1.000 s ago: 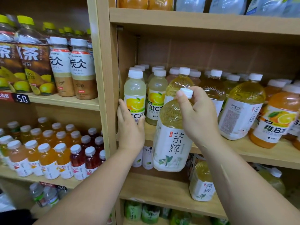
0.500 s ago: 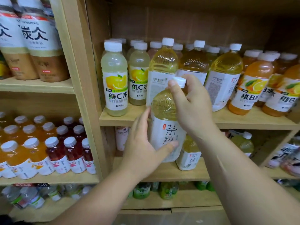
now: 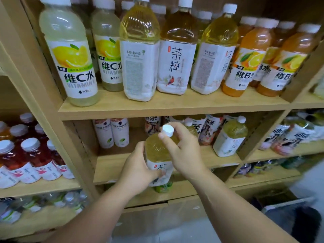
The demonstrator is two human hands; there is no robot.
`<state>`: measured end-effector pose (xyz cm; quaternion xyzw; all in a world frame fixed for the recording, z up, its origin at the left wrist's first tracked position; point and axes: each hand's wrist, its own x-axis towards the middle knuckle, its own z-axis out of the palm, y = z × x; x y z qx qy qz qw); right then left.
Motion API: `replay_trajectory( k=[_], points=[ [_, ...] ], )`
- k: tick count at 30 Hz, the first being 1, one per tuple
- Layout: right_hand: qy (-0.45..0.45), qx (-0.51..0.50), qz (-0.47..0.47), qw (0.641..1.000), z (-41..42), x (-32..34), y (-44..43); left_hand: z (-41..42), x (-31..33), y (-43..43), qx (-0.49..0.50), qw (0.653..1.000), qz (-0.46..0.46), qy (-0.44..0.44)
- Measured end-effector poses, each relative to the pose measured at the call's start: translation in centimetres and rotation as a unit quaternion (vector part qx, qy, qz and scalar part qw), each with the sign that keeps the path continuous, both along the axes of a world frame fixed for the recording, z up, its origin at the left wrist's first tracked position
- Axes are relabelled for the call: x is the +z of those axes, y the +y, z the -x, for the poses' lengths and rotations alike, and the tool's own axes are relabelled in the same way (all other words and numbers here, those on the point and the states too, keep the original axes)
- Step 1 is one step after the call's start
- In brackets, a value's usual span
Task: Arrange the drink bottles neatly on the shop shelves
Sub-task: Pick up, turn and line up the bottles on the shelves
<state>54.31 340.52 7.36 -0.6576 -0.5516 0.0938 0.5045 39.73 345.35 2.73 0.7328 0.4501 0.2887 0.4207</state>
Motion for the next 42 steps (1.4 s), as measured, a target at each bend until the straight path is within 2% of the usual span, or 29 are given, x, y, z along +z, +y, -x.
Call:
replay_trajectory(
  k=[4,7,13,19,24,28,31,34,36,38,39,42],
  points=[
    [-0.004,-0.015,0.082,0.997,-1.7,-4.2,2.0,-1.7,-3.2,2.0,0.028,0.998,0.019,0.053],
    [0.002,-0.019,0.106,0.994,-2.7,-5.7,3.4,-3.1,-4.8,3.3,0.044,0.997,0.040,0.044],
    [-0.020,-0.028,0.149,0.988,-4.3,-4.8,6.2,-4.9,-6.3,5.6,0.067,0.995,0.075,0.026],
    [-0.067,-0.033,0.212,0.974,-3.8,-3.6,7.5,-5.1,-7.4,7.0,0.072,0.991,0.103,0.048],
    [-0.072,-0.042,0.212,0.974,-3.1,-3.1,7.0,-4.7,-6.6,7.1,0.043,0.991,0.089,0.091],
    [-0.048,-0.081,0.153,0.984,-2.7,-3.1,6.0,-3.2,-4.2,5.5,0.042,0.997,0.008,0.071],
    [-0.054,-0.138,0.025,0.989,-2.4,-1.4,4.4,-1.3,-1.4,3.8,0.091,0.986,-0.142,-0.004],
    [-0.059,-0.150,-0.085,0.983,-1.2,1.6,3.4,0.1,2.5,2.9,0.115,0.936,-0.320,-0.090],
    [-0.043,-0.139,-0.125,0.981,-0.2,4.3,3.5,0.2,5.6,3.0,0.123,0.899,-0.396,-0.139],
    [-0.001,-0.100,-0.121,0.988,0.7,7.0,4.1,0.0,8.8,3.6,0.134,0.878,-0.428,-0.168],
    [0.014,-0.070,-0.111,0.991,0.9,8.2,4.5,-0.1,10.2,4.0,0.143,0.878,-0.424,-0.169],
    [0.017,0.009,-0.066,0.998,0.8,10.2,5.9,-1.1,13.3,5.9,0.171,0.912,-0.350,-0.125]
  ],
)
